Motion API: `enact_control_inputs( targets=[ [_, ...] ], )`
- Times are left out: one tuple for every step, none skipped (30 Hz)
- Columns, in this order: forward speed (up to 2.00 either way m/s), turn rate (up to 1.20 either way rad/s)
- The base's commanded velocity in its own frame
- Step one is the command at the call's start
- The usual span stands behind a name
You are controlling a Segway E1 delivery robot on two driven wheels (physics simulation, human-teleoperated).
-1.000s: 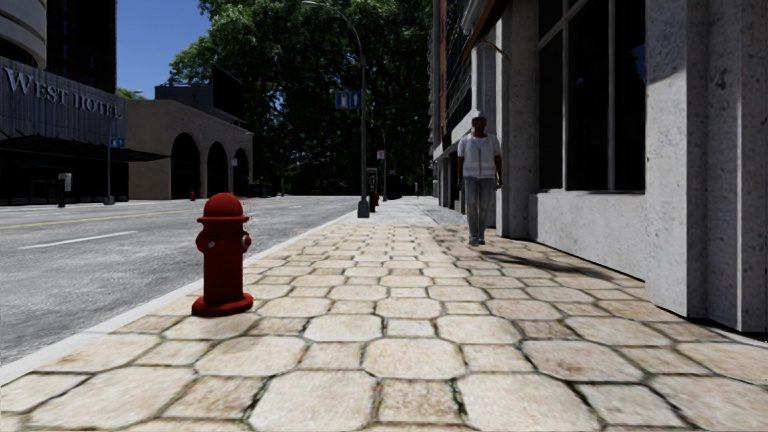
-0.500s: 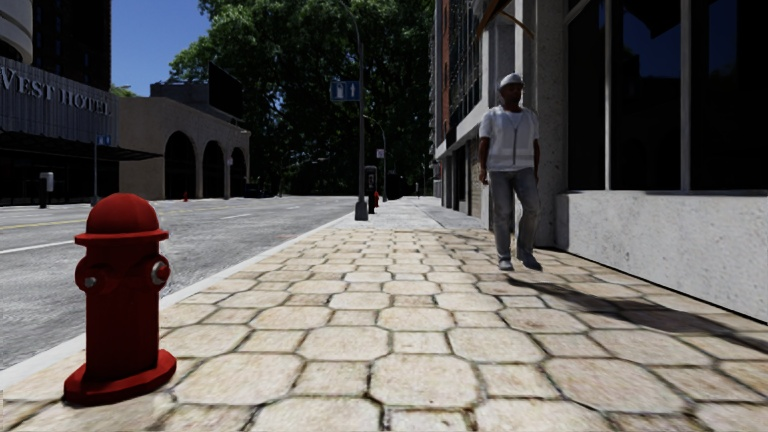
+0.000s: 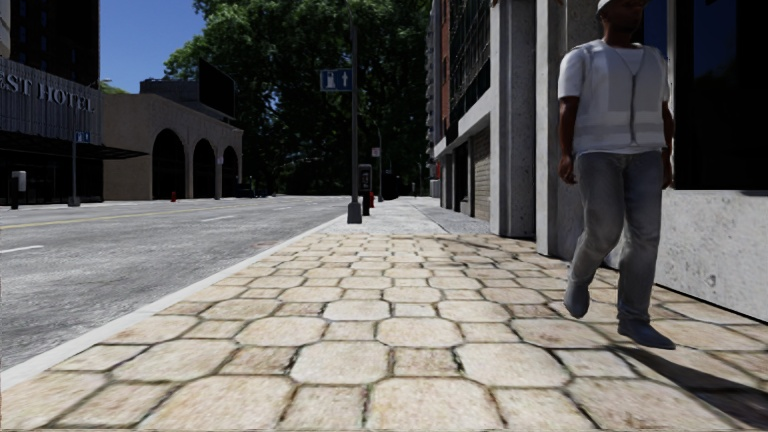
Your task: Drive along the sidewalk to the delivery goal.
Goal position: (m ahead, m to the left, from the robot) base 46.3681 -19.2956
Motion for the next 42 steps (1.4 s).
enact_control_inputs(
  targets=[
    [2.0, -0.2],
    [2.0, -0.2],
    [2.0, -0.2],
    [2.0, -0.2],
    [2.0, -0.2],
    [2.0, -0.2],
    [2.0, -0.2],
    [2.0, -0.2],
    [2.0, -0.2],
    [2.0, -0.2],
    [2.0, -0.2],
    [2.0, -0.2],
    [2.0, -0.2],
    [2.0, -0.2],
    [2.0, -0.2],
    [2.0, -0.2],
    [2.0, -0.2],
    [2.0, -0.2],
    [2.0, -0.2],
    [2.0, -0.2],
    [2.0, -0.2],
    [2.0, 0.0],
    [2.0, 0.0],
    [2.0, 0.0],
    [2.0, 0.0],
    [2.0, 0.0],
    [2.0, 0.0],
    [2.0, 0.0],
    [2.0, 0.0],
    [2.0, 0.0],
    [2.0, 0.0],
    [2.0, 0.0],
    [2.0, 0.0],
    [2.0, 0.0],
    [2.0, 0.0],
    [2.0, 0.0],
    [2.0, 0.0],
    [2.0, 0.0],
    [2.0, 0.0],
    [2.0, 0.0],
    [2.0, 0.0],
    [2.0, 0.0]
  ],
)
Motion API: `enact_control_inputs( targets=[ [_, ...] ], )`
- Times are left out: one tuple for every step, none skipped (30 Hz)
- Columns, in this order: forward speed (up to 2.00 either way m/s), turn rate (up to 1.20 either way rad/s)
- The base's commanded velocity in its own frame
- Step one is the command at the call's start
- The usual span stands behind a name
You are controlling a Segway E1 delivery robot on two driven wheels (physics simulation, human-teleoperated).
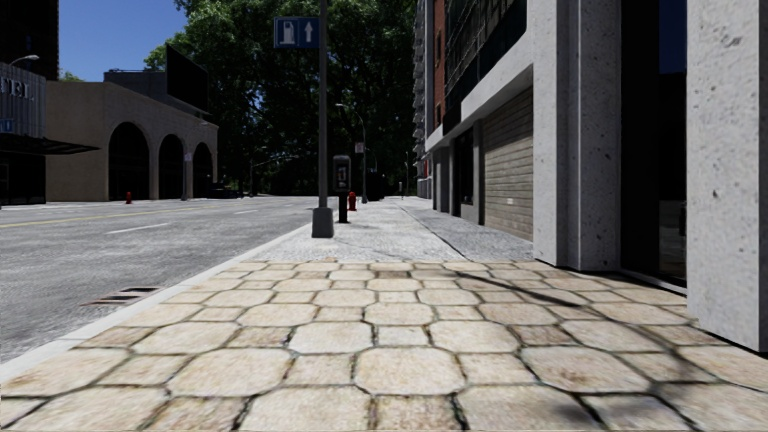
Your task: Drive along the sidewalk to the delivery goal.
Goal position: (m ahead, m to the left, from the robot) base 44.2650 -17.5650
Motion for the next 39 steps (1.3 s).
enact_control_inputs(
  targets=[
    [2.0, 0.0],
    [2.0, 0.0],
    [2.0, 0.0],
    [2.0, 0.0],
    [2.0, 0.0],
    [2.0, 0.0],
    [2.0, 0.0],
    [2.0, 0.0],
    [2.0, 0.0],
    [2.0, 0.0],
    [2.0, 0.0],
    [2.0, 0.0],
    [2.0, 0.0],
    [2.0, 0.0],
    [2.0, 0.0],
    [2.0, 0.0],
    [2.0, 0.0],
    [2.0, 0.0],
    [2.0, 0.0],
    [2.0, 0.0],
    [2.0, 0.0],
    [2.0, 0.0],
    [2.0, 0.0],
    [2.0, 0.0],
    [2.0, 0.0],
    [2.0, 0.0],
    [2.0, 0.0],
    [2.0, 0.0],
    [2.0, 0.0],
    [2.0, 0.0],
    [2.0, 0.0],
    [2.0, 0.0],
    [2.0, 0.0],
    [2.0, 0.0],
    [2.0, 0.0],
    [2.0, 0.0],
    [2.0, 0.0],
    [2.0, 0.0],
    [2.0, 0.0]
  ],
)
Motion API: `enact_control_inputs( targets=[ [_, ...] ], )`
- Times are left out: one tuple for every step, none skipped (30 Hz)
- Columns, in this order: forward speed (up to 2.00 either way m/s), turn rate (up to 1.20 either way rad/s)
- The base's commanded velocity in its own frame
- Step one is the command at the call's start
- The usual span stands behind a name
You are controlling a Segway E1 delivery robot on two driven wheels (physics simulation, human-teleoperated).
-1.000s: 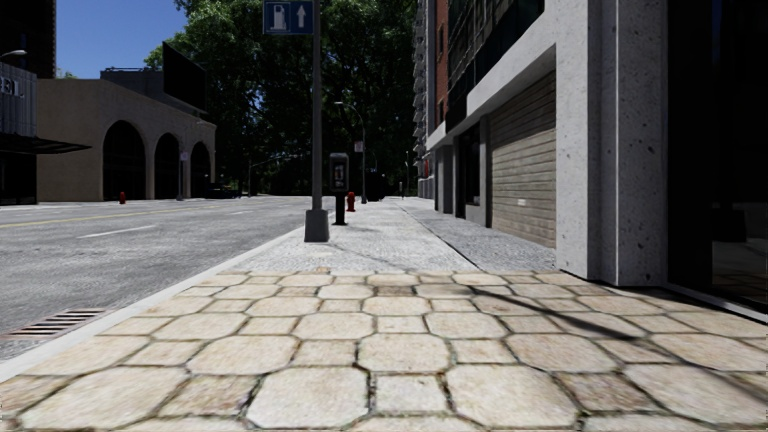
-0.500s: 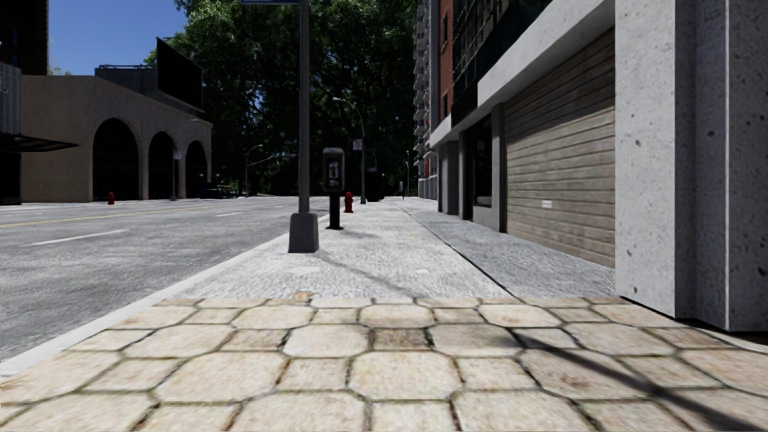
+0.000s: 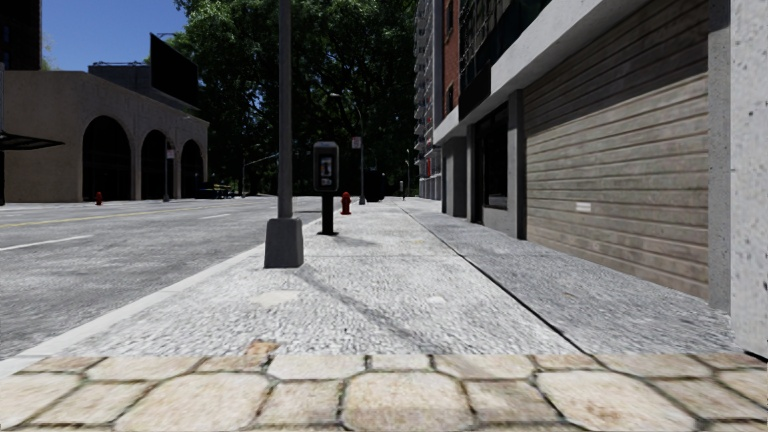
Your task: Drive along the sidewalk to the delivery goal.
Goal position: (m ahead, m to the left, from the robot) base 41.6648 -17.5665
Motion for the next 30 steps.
enact_control_inputs(
  targets=[
    [2.0, 0.0],
    [2.0, 0.0],
    [2.0, 0.0],
    [2.0, 0.0],
    [2.0, 0.0],
    [2.0, 0.0],
    [2.0, 0.0],
    [2.0, 0.0],
    [2.0, 0.0],
    [2.0, 0.0],
    [2.0, 0.0],
    [2.0, 0.0],
    [2.0, 0.0],
    [2.0, 0.0],
    [2.0, 0.0],
    [2.0, 0.0],
    [2.0, 0.0],
    [2.0, 0.0],
    [2.0, 0.0],
    [2.0, 0.0],
    [2.0, 0.0],
    [2.0, 0.0],
    [2.0, 0.0],
    [2.0, 0.0],
    [2.0, 0.0],
    [2.0, 0.0],
    [2.0, 0.0],
    [2.0, 0.0],
    [2.0, 0.0],
    [2.0, 0.0]
  ],
)
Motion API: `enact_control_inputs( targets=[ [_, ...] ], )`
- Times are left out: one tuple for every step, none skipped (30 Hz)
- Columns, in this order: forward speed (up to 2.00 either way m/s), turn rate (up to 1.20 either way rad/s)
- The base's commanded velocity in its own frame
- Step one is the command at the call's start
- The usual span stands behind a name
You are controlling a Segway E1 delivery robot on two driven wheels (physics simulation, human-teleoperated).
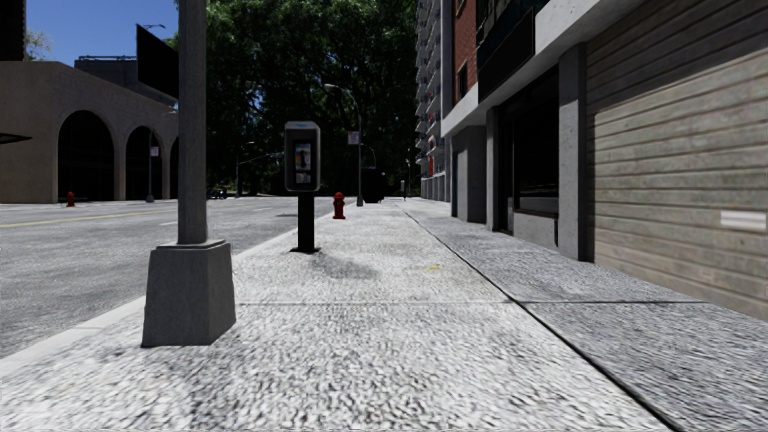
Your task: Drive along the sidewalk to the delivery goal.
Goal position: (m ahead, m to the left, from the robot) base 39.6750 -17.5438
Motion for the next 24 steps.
enact_control_inputs(
  targets=[
    [2.0, 0.0],
    [2.0, 0.0],
    [2.0, 0.0],
    [2.0, 0.0],
    [2.0, 0.0],
    [2.0, 0.0],
    [2.0, 0.0],
    [2.0, 0.0],
    [2.0, 0.0],
    [2.0, 0.0],
    [2.0, 0.0],
    [2.0, 0.0],
    [2.0, 0.0],
    [2.0, 0.0],
    [2.0, 0.0],
    [2.0, 0.0],
    [2.0, 0.0],
    [2.0, 0.0],
    [2.0, 0.0],
    [2.0, 0.0],
    [2.0, 0.0],
    [2.0, 0.0],
    [2.0, 0.0],
    [2.0, 0.0]
  ],
)
